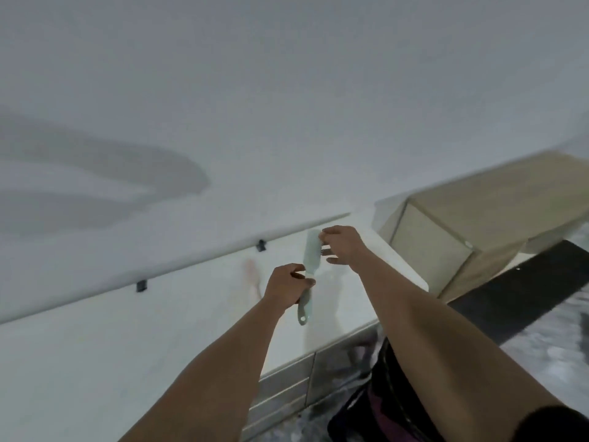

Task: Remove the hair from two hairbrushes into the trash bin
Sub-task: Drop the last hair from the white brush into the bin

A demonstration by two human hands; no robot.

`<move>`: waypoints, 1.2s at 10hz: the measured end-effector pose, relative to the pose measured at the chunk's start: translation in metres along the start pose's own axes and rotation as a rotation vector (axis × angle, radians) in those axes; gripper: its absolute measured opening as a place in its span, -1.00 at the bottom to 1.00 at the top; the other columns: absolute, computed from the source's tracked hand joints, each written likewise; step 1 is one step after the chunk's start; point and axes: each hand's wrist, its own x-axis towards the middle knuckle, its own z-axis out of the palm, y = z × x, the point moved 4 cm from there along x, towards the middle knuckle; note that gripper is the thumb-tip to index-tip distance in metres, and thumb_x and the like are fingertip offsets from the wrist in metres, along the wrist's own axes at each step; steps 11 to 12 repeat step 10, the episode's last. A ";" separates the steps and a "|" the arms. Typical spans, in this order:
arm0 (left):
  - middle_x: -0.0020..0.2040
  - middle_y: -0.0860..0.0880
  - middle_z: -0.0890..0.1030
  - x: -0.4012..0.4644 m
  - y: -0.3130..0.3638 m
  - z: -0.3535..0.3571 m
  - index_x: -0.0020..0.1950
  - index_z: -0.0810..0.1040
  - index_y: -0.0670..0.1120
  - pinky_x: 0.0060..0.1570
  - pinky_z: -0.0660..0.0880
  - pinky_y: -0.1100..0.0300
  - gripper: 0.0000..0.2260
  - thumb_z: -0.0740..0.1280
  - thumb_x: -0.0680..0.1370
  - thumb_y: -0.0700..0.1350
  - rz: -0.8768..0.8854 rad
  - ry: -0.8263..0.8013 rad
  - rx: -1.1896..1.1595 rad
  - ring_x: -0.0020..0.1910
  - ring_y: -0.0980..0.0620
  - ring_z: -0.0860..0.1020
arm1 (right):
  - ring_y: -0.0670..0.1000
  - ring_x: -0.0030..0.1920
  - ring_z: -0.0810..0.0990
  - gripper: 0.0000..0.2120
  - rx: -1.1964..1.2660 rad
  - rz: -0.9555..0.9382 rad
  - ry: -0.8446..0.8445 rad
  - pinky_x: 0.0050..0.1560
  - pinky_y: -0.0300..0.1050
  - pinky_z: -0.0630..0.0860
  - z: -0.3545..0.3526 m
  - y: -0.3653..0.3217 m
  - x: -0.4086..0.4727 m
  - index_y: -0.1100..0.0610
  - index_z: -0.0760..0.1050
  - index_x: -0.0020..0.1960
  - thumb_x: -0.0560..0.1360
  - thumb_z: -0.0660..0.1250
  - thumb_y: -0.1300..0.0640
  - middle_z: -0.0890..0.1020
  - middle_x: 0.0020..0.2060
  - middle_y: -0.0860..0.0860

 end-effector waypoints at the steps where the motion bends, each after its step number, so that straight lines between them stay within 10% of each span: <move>1: -0.04 -0.08 0.72 -0.001 -0.035 -0.068 0.35 0.65 -0.11 0.14 0.67 -0.14 -0.55 0.56 0.46 -0.18 -0.035 0.123 0.032 0.03 -0.15 0.73 | 0.07 -0.16 0.66 -0.82 -0.051 0.000 -0.118 -0.03 0.02 0.61 0.082 -0.011 0.001 0.08 0.59 0.18 0.59 0.38 0.20 0.66 -0.03 0.05; 4: 0.06 0.02 0.75 -0.004 -0.108 -0.174 0.43 0.53 -0.03 0.13 0.56 0.12 -0.51 0.52 0.51 -0.09 -0.135 0.313 0.247 0.17 -0.04 0.67 | 0.04 -0.26 0.60 -0.56 -0.220 0.066 -0.310 -0.26 -0.08 0.50 0.243 0.005 0.016 0.13 0.47 0.44 0.57 0.32 0.27 0.59 -0.12 0.05; 7: 0.19 -0.02 0.69 0.033 -0.159 -0.189 0.37 0.53 -0.03 -0.05 0.46 0.16 -0.59 0.43 0.51 -0.12 -0.276 0.311 0.347 0.16 -0.09 0.64 | 0.14 -0.16 0.55 -0.89 -0.415 0.111 -0.361 -0.31 -0.10 0.51 0.303 0.043 0.054 0.16 0.46 -0.10 0.47 0.24 0.34 0.51 -0.16 0.16; 12: 0.15 -0.05 0.68 0.050 -0.156 -0.195 0.32 0.58 -0.08 0.08 0.55 0.13 -0.64 0.44 0.53 -0.05 -0.271 0.264 0.404 0.17 -0.11 0.64 | 0.09 -0.03 0.58 -0.64 -0.337 0.094 -0.405 -0.28 -0.15 0.50 0.306 0.037 0.074 0.13 0.53 0.34 0.55 0.38 0.24 0.55 0.09 0.03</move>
